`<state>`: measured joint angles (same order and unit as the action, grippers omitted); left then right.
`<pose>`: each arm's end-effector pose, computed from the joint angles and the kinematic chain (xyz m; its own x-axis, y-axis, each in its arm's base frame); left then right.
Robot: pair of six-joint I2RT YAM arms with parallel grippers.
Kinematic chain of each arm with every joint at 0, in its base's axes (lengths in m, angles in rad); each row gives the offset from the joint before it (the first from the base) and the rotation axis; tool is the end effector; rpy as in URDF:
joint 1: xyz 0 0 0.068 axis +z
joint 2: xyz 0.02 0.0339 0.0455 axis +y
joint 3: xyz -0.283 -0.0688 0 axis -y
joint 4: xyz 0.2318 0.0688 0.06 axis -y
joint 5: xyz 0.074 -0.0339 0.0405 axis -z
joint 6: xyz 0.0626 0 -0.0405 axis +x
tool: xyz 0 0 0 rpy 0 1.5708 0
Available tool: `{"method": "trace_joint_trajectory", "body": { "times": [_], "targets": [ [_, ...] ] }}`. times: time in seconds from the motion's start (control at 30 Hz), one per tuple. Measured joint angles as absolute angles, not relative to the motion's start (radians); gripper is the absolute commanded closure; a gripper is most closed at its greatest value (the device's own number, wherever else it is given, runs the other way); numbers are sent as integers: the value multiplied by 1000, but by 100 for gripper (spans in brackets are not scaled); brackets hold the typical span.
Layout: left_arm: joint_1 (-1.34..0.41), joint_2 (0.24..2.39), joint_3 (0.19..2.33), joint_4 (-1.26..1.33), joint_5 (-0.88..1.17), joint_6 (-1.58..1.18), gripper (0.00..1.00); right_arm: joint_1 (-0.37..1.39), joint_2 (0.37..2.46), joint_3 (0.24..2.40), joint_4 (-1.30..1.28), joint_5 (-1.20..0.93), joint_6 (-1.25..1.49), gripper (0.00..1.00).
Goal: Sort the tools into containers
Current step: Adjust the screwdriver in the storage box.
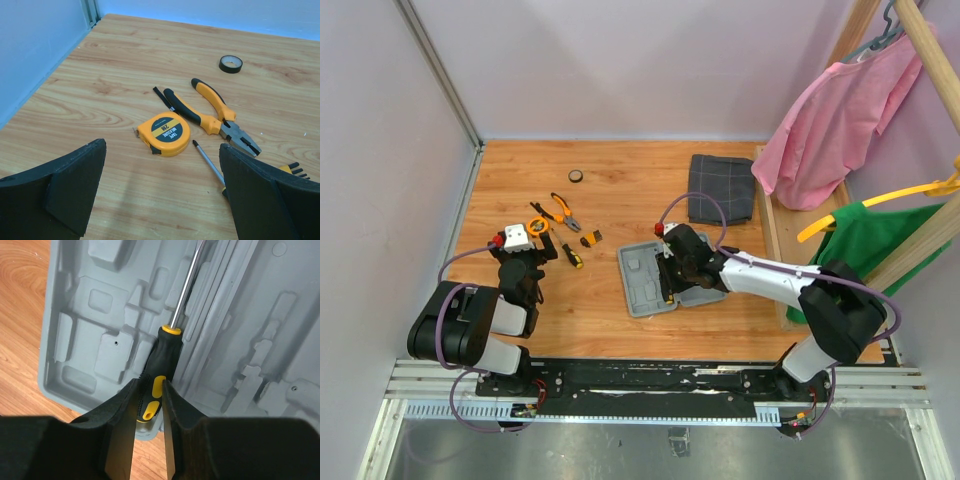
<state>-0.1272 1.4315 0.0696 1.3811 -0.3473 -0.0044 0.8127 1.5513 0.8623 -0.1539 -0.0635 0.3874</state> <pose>0.2212 -0.0068 0.1820 0.0200 -0.0067 -0.9998 -0.2182 0.9758 -0.0109 0.2187 0.2368 0.1935 -0.7600 -0.2543 -0.5981 -0.5039 0.8117 0.2952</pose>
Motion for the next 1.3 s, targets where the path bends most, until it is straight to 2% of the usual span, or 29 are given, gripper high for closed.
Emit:
{"method": "trace_joint_trajectory", "body": {
  "times": [0.43, 0.53, 0.67, 0.83, 1.0, 1.3],
  "targets": [
    [-128, 1396, 63, 1378, -367, -4, 1, 813, 1572, 877, -154, -72, 392, 76],
    [-159, 1347, 56, 1356, -437, 4, 1, 813, 1573, 877, -154, -78, 393, 76],
    [-234, 1169, 148, 1131, -526, 5, 1, 813, 1573, 877, -153, -80, 393, 76],
    [-239, 1008, 299, 828, -549, -118, 1, 813, 1573, 877, -153, -80, 397, 76],
    [-239, 964, 430, 512, -500, -276, 1, 813, 1573, 877, -153, -79, 405, 76],
    [-239, 895, 422, 348, -328, -493, 1, 813, 1573, 874, -144, -79, 430, 76]
  ]
}}
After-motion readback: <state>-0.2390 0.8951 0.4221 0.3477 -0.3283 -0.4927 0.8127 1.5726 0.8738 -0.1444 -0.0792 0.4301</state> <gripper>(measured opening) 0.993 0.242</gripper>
